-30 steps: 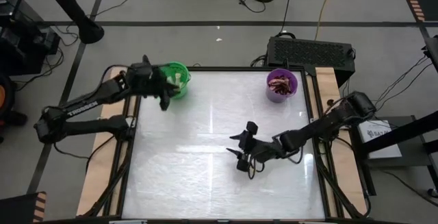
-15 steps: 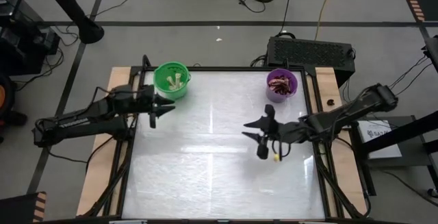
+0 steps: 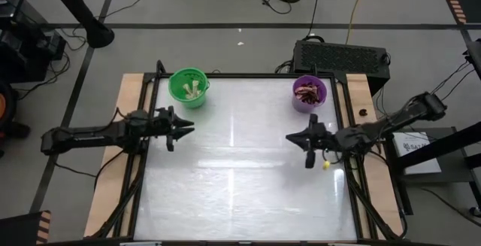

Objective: Sort candy by brand, put in halloween buckets
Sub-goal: Return to Home Position

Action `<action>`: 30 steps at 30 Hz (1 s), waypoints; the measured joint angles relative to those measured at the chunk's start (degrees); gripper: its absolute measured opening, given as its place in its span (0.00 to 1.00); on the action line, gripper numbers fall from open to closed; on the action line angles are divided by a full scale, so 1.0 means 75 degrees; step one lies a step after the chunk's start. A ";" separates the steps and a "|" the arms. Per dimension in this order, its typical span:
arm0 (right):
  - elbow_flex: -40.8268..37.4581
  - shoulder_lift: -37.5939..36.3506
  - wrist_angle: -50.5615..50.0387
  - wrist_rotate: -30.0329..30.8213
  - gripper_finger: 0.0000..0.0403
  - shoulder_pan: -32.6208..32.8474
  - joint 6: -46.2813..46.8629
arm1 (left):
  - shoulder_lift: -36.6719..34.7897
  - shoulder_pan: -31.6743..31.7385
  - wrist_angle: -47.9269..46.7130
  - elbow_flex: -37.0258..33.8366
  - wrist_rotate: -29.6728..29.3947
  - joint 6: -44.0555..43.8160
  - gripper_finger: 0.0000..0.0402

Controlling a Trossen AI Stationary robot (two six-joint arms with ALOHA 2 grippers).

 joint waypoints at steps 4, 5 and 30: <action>-0.1310 -0.0847 0.1319 -0.0032 0.00 0.0000 0.0078 | 0.0000 -0.0200 0.0436 -0.0374 -0.0193 0.0000 0.32; -0.1609 -0.1004 0.1572 -0.0106 0.00 0.0000 0.0087 | 0.0003 -0.0244 0.0635 -0.0500 -0.0235 -0.0001 0.32; -0.3152 -0.1747 0.1763 -0.0626 0.00 -0.0033 -0.0852 | 0.0006 -0.0520 0.1138 -0.0701 -0.0995 0.1073 0.32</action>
